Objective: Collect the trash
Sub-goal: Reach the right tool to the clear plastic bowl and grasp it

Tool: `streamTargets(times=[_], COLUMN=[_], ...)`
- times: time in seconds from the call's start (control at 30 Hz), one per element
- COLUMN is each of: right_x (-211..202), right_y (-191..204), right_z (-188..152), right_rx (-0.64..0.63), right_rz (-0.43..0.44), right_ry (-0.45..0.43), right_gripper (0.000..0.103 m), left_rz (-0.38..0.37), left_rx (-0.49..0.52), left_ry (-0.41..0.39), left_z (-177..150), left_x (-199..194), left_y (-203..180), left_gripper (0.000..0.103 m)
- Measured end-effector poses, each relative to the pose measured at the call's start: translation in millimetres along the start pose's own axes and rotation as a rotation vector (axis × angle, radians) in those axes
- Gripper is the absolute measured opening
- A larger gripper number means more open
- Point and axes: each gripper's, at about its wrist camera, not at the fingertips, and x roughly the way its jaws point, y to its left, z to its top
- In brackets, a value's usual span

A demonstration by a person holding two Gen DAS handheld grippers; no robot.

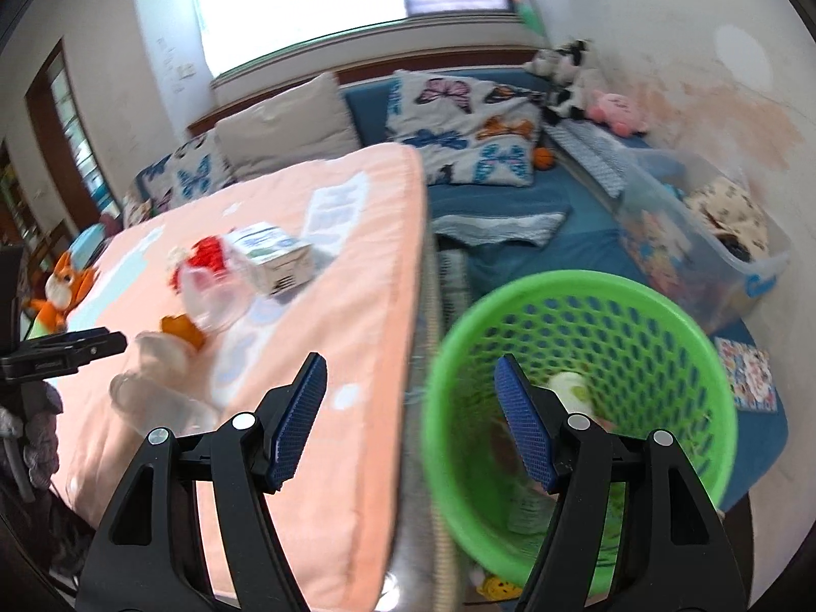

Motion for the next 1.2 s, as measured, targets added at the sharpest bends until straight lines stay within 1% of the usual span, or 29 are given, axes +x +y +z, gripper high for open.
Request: streamTargets(times=[0.2,0.3,0.33,0.4,0.6,0.7,0.83,1.1,1.2], right_x=[26.2,42.5,45.9,58.5,84.6,96.2,110.8,137.9,143.9], right_y=[52.8,81.5,87.6,107.5,148.4,163.4,176.6,183.0,182.5], right_z=[10.4,14.5,15.0,16.7,15.3,13.7,12.6,11.2,10.0], right_rx=[-0.104,-0.143,-0.151,-0.164,-0.164,-0.165,-0.163,-0.124,-0.107], right_rz=[0.105,0.179,0.194,0.250,0.355,0.382,0.387,0.400,0.412], right_ry=[0.050,0.084,0.092,0.122,0.190,0.221,0.254,0.316,0.330], right_gripper=[0.069,0.069,0.069,0.069,0.069,0.069,0.069,0.069,0.065], left_rz=[0.035,0.049,0.057,0.065,0.085,0.086,0.082,0.069,0.063], left_rx=[-0.064,-0.094,-0.105,-0.119,-0.156,-0.163,-0.165,-0.175,-0.181], left_ry=[0.004,0.000,-0.002,-0.001,-0.005,-0.003,-0.002,0.009,0.013], left_z=[-15.8,-20.9,-23.1,-25.5,-32.2,-33.9,-37.4,-42.1,-41.4], left_x=[-5.1,-9.8,-11.8,-13.3,-18.5,-19.1,-19.8,-15.2,-12.5], left_y=[30.9,47.2,53.1,60.7,79.9,84.4,88.0,89.9,89.8], left_gripper=[0.075,0.075,0.075,0.075,0.075,0.075,0.075,0.075,0.075])
